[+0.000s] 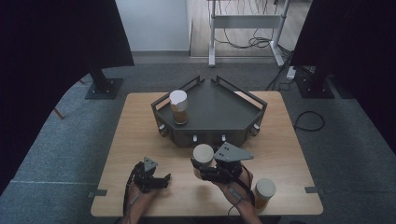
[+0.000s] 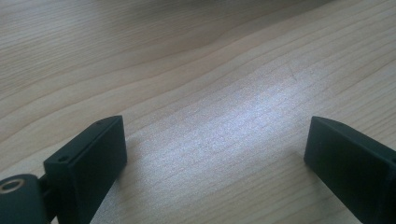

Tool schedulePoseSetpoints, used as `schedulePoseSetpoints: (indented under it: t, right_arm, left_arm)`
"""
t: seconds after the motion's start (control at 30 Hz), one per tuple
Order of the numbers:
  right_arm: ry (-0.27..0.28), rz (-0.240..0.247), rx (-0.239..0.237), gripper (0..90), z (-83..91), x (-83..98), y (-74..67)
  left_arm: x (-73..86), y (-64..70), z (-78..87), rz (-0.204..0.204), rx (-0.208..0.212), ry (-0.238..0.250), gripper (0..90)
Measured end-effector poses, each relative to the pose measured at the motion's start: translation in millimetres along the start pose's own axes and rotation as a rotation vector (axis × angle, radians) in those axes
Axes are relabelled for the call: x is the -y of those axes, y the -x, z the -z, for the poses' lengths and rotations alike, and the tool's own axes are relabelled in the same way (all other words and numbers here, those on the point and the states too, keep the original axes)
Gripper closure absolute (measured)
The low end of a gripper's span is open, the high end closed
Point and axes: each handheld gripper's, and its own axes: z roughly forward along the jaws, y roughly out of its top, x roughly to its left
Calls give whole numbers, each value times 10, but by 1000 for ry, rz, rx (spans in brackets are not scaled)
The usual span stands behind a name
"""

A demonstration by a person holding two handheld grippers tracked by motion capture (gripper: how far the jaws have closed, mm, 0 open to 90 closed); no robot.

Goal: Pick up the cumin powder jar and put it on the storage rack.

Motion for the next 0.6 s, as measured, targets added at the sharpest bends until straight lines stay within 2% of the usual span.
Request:
schedulePoseSetpoints:
  t: [0.6]
  right_arm:
    - [17, 24, 26, 326, -59, -200, 68]
  left_arm:
    - [1, 1, 0, 0, -1, 1, 52]
